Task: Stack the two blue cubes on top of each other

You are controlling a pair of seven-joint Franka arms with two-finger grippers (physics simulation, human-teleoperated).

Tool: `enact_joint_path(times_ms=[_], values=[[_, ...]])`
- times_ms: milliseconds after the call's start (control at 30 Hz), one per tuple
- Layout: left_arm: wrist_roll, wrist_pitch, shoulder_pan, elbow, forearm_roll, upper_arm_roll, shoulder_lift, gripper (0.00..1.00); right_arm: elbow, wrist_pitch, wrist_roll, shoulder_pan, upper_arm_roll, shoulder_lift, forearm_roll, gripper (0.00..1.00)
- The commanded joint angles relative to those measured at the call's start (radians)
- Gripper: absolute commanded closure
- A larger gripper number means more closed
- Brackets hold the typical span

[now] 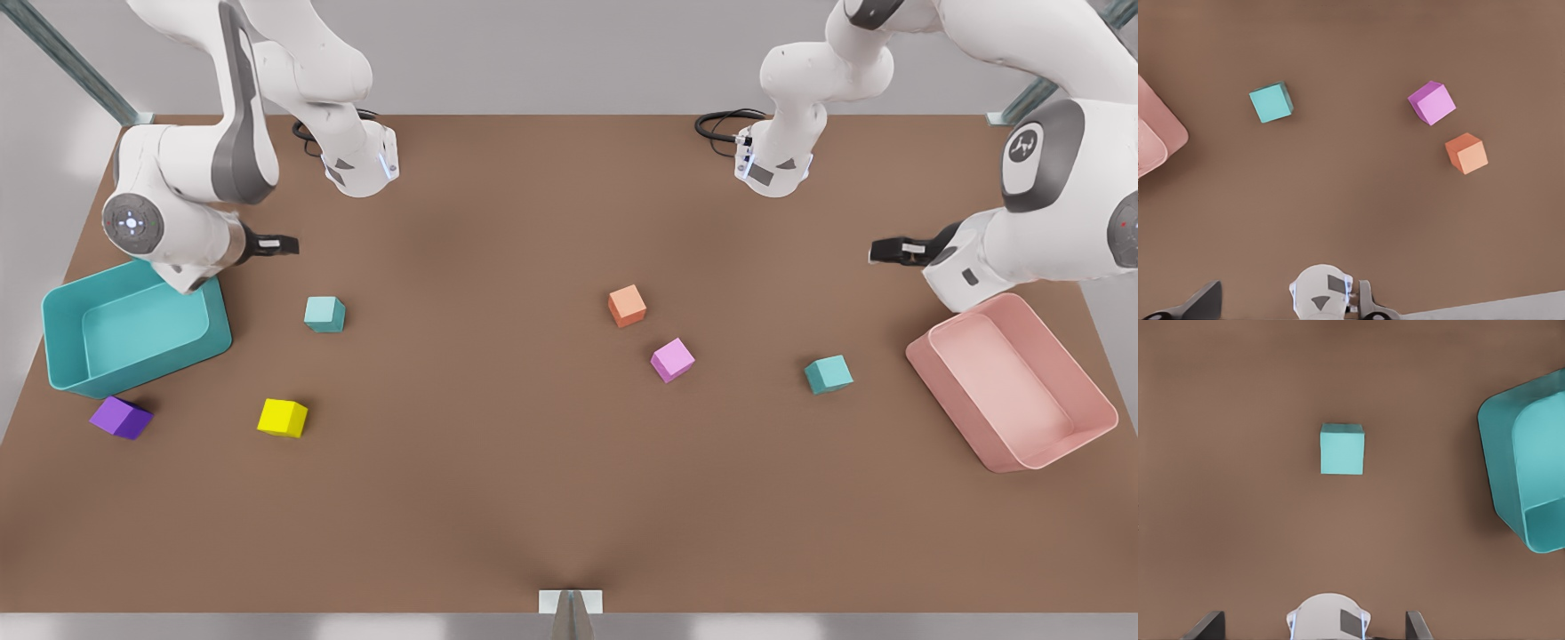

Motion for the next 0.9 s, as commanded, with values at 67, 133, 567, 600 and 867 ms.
enact_joint_path(times_ms=[67, 133, 567, 600, 867], values=[[-0.054, 0.305, -0.019, -0.005, 0.073, -0.008, 0.000, 0.00, 0.005, 0.267, 0.007, 0.004, 0.000, 0.003, 0.010, 0.00], [0.038, 0.297, -0.020, -0.019, 0.092, -0.017, -0.003, 0.00, -0.009, 0.275, 0.082, 0.019, 0.003, 0.028, 0.010, 0.00], [0.043, 0.238, 0.032, 0.016, 0.050, -0.015, 0.141, 0.00, -0.312, 0.470, 0.220, -0.053, 0.018, -0.002, 0.012, 0.00], [0.043, 0.221, 0.033, 0.016, 0.053, -0.015, 0.143, 0.00, -0.335, 0.470, 0.220, -0.072, 0.017, -0.014, 0.013, 0.00], [0.047, 0.199, 0.030, 0.058, 0.050, -0.014, 0.186, 0.00, -0.346, 0.620, 0.271, -0.076, -0.023, 0.152, 0.045, 0.00]])
